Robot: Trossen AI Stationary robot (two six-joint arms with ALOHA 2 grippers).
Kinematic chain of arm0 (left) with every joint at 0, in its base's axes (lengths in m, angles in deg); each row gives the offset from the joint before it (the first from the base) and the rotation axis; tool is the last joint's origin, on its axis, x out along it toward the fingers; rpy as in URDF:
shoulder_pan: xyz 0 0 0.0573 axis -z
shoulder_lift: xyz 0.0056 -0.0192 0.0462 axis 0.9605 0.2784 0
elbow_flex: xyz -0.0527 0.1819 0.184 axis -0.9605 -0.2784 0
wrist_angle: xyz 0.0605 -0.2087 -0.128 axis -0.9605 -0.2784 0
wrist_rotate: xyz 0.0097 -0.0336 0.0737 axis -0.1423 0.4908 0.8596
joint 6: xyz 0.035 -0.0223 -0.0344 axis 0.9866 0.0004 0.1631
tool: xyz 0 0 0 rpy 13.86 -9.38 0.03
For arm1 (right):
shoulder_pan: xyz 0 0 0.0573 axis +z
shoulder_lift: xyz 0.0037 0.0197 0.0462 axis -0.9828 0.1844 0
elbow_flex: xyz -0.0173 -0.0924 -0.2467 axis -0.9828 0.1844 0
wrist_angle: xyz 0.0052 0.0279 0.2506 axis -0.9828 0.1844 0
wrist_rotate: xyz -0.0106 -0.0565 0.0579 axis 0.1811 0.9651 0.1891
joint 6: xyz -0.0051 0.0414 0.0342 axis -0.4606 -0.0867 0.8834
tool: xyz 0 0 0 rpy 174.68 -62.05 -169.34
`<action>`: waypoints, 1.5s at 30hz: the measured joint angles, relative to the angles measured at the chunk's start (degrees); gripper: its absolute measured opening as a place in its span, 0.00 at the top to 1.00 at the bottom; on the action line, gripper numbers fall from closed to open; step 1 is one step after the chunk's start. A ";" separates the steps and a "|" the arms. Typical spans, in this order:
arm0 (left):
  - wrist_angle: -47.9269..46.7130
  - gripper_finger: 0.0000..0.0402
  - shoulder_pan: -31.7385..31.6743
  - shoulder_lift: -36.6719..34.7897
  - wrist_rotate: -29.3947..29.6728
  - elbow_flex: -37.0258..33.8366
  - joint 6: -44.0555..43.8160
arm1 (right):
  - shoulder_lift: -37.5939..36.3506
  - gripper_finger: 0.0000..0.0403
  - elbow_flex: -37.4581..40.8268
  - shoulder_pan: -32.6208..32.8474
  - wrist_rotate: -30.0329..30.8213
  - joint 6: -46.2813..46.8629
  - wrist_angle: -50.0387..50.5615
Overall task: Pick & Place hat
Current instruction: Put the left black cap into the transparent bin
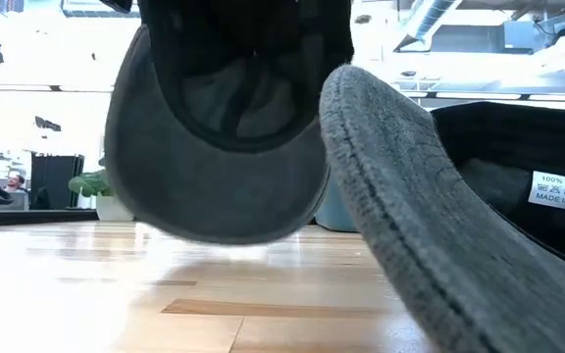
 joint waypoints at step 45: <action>7.74 0.98 -14.39 11.47 -11.07 -0.07 -8.18 | -8.39 1.00 0.02 -6.67 5.27 -41.34 -33.26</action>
